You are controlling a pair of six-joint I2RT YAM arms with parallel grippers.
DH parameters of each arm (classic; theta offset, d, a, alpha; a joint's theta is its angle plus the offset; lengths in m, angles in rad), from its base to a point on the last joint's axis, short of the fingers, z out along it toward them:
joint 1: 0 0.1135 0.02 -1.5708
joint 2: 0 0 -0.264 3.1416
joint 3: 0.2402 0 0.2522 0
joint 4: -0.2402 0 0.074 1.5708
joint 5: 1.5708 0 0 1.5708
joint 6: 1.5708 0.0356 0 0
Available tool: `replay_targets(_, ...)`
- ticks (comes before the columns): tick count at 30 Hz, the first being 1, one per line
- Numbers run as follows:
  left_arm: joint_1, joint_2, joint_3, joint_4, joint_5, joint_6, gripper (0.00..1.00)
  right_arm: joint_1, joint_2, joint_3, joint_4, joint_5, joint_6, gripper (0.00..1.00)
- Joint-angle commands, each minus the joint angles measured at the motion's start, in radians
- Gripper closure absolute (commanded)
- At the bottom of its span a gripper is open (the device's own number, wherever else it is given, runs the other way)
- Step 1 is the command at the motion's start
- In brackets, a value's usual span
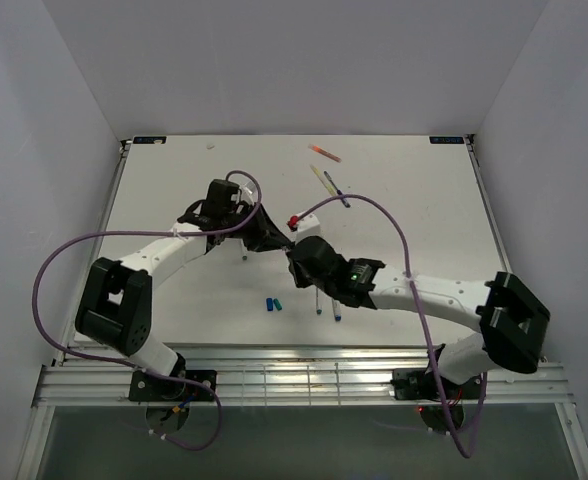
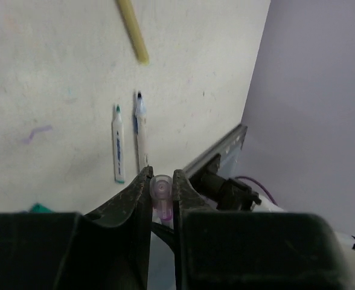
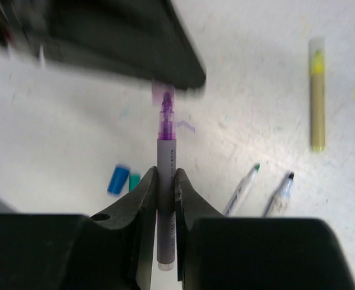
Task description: Open the pen caps
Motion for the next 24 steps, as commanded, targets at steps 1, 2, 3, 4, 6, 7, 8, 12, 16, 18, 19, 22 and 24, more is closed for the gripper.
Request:
replay_targets(1, 0.078, -0.136, 0.008, 0.173, -0.087, 0.081, 1.0, -0.097, -0.185, -0.178, -0.009, -0.366, -0.008, 0.92)
replay_targets(2, 0.078, -0.187, -0.014, 0.188, -0.095, 0.107, 1.0, -0.149, -0.214, -0.242, 0.091, -0.452, 0.015, 0.92)
replay_targets(3, 0.078, -0.208, -0.032, 0.186, -0.13, 0.124, 1.0, -0.178, -0.255, -0.271, 0.161, -0.64, 0.03, 0.92)
replay_targets(4, 0.079, -0.225, -0.058, 0.178, -0.147, 0.139, 1.0, -0.197, -0.269, -0.296, 0.207, -0.698, 0.05, 0.92)
replay_targets(6, 0.079, -0.274, -0.091, 0.182, -0.166, 0.159, 1.0, -0.235, -0.291, -0.343, 0.301, -0.83, 0.095, 0.92)
replay_targets(7, 0.082, -0.288, -0.12, 0.189, -0.173, 0.158, 1.0, -0.245, -0.305, -0.356, 0.322, -0.849, 0.112, 0.92)
replay_targets(8, 0.082, -0.299, -0.131, 0.181, -0.176, 0.156, 1.0, -0.255, -0.314, -0.363, 0.333, -0.852, 0.122, 0.92)
replay_targets(12, 0.082, -0.305, -0.137, 0.025, -0.213, 0.164, 1.0, -0.277, -0.357, -0.338, 0.127, -0.623, 0.101, 0.92)
replay_targets(16, 0.082, -0.343, -0.224, -0.037, -0.225, 0.184, 1.0, -0.289, -0.381, -0.32, -0.039, -0.4, 0.089, 0.92)
replay_targets(18, 0.081, -0.371, -0.3, -0.019, -0.219, 0.196, 1.0, -0.295, -0.372, -0.331, -0.061, -0.351, 0.087, 0.92)
replay_targets(19, 0.081, -0.392, -0.321, -0.014, -0.218, 0.199, 1.0, -0.3, -0.366, -0.342, -0.073, -0.344, 0.089, 0.92)
replay_targets(22, 0.078, -0.411, -0.381, -0.009, -0.207, 0.21, 1.0, -0.309, -0.342, -0.357, -0.079, -0.33, 0.101, 0.92)
replay_targets(24, 0.072, -0.419, -0.407, -0.005, -0.201, 0.21, 1.0, -0.314, -0.334, -0.377, -0.079, -0.315, 0.112, 0.92)
